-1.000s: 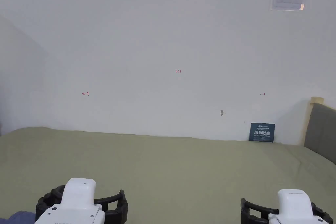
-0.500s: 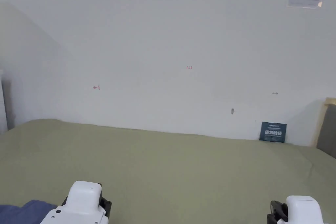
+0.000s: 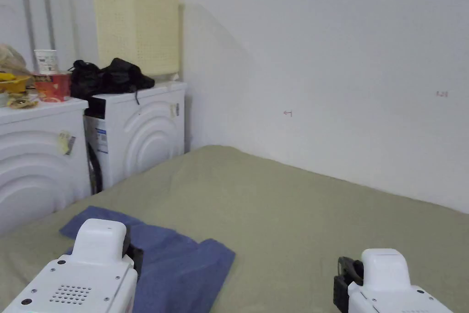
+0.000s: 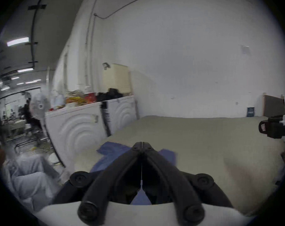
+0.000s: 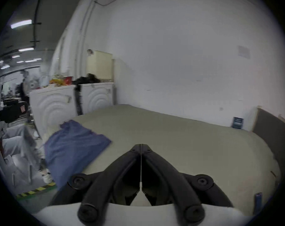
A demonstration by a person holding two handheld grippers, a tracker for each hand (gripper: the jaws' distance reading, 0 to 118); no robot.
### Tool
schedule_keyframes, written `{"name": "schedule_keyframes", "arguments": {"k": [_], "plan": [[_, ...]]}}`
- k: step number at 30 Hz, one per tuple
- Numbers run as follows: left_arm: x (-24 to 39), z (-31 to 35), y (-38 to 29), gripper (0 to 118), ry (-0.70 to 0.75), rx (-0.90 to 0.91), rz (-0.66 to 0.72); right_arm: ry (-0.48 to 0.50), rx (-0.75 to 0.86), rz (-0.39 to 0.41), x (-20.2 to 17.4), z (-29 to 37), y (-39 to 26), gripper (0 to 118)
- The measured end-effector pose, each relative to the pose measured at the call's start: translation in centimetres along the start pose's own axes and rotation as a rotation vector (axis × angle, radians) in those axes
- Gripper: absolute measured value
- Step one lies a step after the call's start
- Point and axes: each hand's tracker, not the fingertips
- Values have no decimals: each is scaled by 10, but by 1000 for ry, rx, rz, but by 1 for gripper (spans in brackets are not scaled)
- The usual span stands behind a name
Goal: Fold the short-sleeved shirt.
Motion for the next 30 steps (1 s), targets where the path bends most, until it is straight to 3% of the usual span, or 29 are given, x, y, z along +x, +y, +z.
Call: {"name": "schedule_keyframes", "arguments": {"k": [5, 8, 14, 19, 24, 25, 26, 27, 28, 30], "plan": [[-43, 4, -21, 0, 58, -101, 31, 147, -37, 36, -58, -27, -7, 1], [-51, -7, -29, 0, 58, -132, 30, 157, -40, 44, -67, -34, -8, 1], [-38, -96, -9, 0, -150, -336, -6, 148, -59, 86, -51, -47, -13, 1], [-4, -225, 20, 0, -331, -733, -211, 88, -113, 75, -26, -64, -22, 1], [33, -323, -6, 3, -563, -1025, -97, 28, -190, 48, -1, -81, -43, 1], [38, -335, -16, 19, -564, -1030, -77, 25, -203, 35, 4, -83, -48, 1], [45, -345, -26, 74, -552, -1068, -89, 18, -215, 29, 8, -85, -52, 1], [51, -355, -39, 113, -515, -1097, -83, 12, -232, 25, 12, -87, -57, 1], [51, -358, -50, 118, -515, -1071, -51, 9, -245, 20, 16, -89, -61, 1], [58, -368, -71, 107, -473, -1147, -8, 9, -263, 16, 23, -90, -68, 1]]}}
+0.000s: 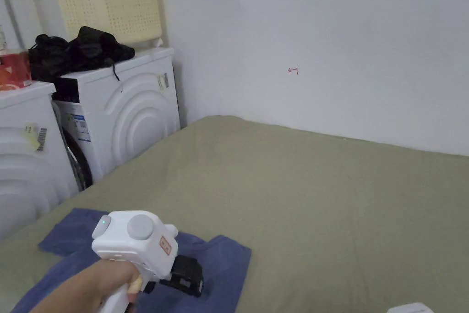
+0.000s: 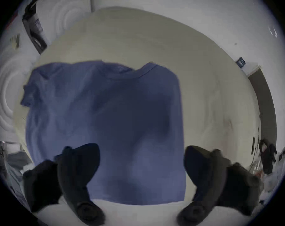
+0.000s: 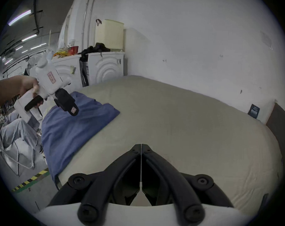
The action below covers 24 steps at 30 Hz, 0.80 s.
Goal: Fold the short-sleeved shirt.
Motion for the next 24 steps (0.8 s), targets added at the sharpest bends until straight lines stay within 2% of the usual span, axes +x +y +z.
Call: {"name": "schedule_keyframes", "arguments": {"k": [2, 3, 4, 5, 7, 9, 11, 13, 17, 21, 24], "plan": [[-8, -21, 0, 104, 14, -60, 15, -13, -15, 1, 3, -2, -5, 1], [-8, -29, -3, 100, 22, -51, -3, -18, -17, -1, 5, -2, -8, 1], [-7, -36, -6, 92, 38, -56, -20, -19, -20, -6, 8, -2, -9, 1], [-5, -37, -8, 72, 63, -55, -29, -20, -25, -16, 10, -2, -10, 1], [-11, -33, -10, 52, 96, -8, -10, -31, -31, -15, 13, -2, -12, 1], [-12, -21, -9, 13, 37, 46, 54, -43, -31, -10, 15, -2, -14, 1], [-18, -10, -7, 10, 38, 118, 80, -49, -35, -21, 18, -3, -14, 1], [-14, -1, -5, 9, 30, 112, 80, -55, -30, -45, 23, 1, -14, 1], [-6, 42, 12, 9, 17, 303, 84, -73, -27, -35, 39, 19, -18, 1], [36, 81, 34, 9, 10, 331, -35, -144, -41, -50, 69, 42, -23, 1], [84, 100, 52, 9, -122, 375, -64, -203, -47, -113, 97, 65, -32, 1]]}}
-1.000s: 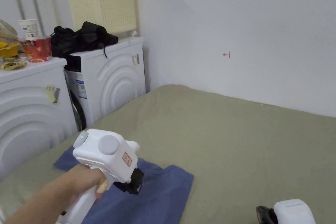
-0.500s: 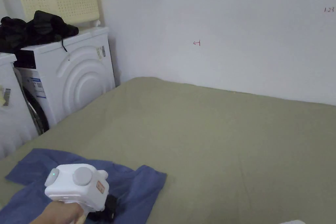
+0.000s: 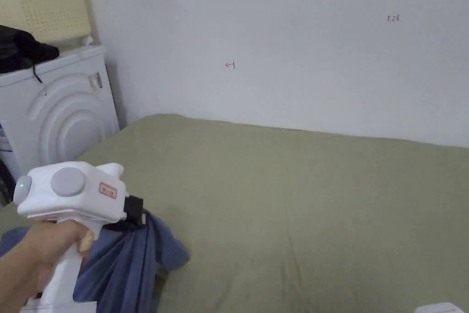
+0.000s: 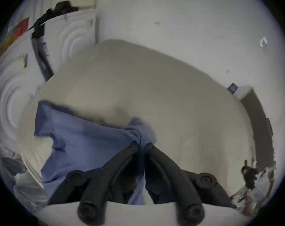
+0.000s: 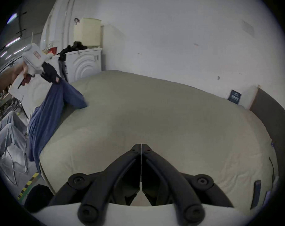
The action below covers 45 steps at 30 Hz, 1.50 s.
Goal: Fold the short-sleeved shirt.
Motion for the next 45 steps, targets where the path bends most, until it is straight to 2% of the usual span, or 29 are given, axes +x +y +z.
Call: {"name": "schedule_keyframes", "arguments": {"k": [6, 8, 11, 16, 22, 25, 28, 29, 30, 31, 32, 33, 35, 38, 40, 41, 42, 43, 44, 45], "plan": [[162, -25, 26, 9, -190, 7, -191, -139, -20, -110, 76, 35, -18, 1], [224, -38, 23, 9, -265, -16, -281, -218, -18, -123, 99, 47, -22, 1], [316, -49, 6, 9, -381, -38, -407, -318, -24, -185, 144, 71, -28, 1], [437, -72, -41, 9, -614, -139, -592, -472, -36, -230, 202, 109, -37, 1], [507, -114, -140, 9, -740, -367, -651, -559, -49, -294, 235, 136, -55, 1], [514, -137, -197, 9, -774, -473, -694, -567, -62, -303, 238, 139, -64, 1], [506, -163, -235, 9, -728, -551, -623, -564, -77, -315, 239, 137, -70, 1], [499, -169, -239, 17, -704, -543, -580, -561, -75, -316, 239, 134, -71, 1], [493, -173, -238, 41, -690, -532, -516, -556, -68, -314, 237, 133, -72, 1], [482, -174, -232, 79, -668, -534, -444, -551, -66, -308, 235, 132, -71, 1], [471, -170, -222, 109, -688, -523, -405, -539, -67, -305, 234, 131, -69, 1], [454, -161, -205, 110, -714, -486, -359, -528, -67, -304, 233, 129, -66, 1], [424, -130, -173, 97, -688, -374, -328, -501, -55, -293, 230, 127, -59, 2], [362, -76, -134, 94, -527, -100, -394, -460, -39, -278, 224, 124, -44, 2], [313, -47, -120, 87, -383, -1, -402, -438, -34, -276, 218, 119, -37, 3], [292, -37, -119, 72, -322, 28, -390, -421, -29, -279, 216, 117, -34, 3], [271, -25, -121, 46, -254, 59, -367, -403, -24, -276, 213, 115, -32, 3], [249, -18, -124, 10, -199, 87, -337, -394, -24, -273, 210, 112, -32, 3], [232, -15, -127, 0, -148, 88, -317, -390, -28, -271, 206, 109, -32, 3], [213, -12, -133, 0, -134, 74, -284, -384, -35, -267, 203, 106, -33, 3]]}}
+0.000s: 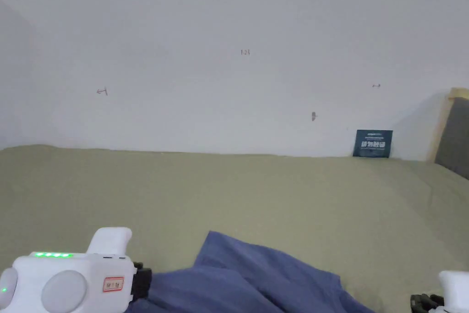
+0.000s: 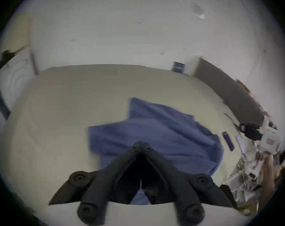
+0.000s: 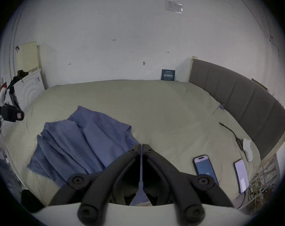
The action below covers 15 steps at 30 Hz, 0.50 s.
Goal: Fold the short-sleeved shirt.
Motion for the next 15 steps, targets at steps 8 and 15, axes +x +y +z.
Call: {"name": "schedule_keyframes", "arguments": {"k": [8, 15], "plan": [[-51, -7, -33, 0, 5, -92, 118, 74, -78, -10, -24, -19, -14, 3], [-73, -105, 39, 0, -65, -270, 174, 92, -86, -5, -28, -22, -12, 3]]}}
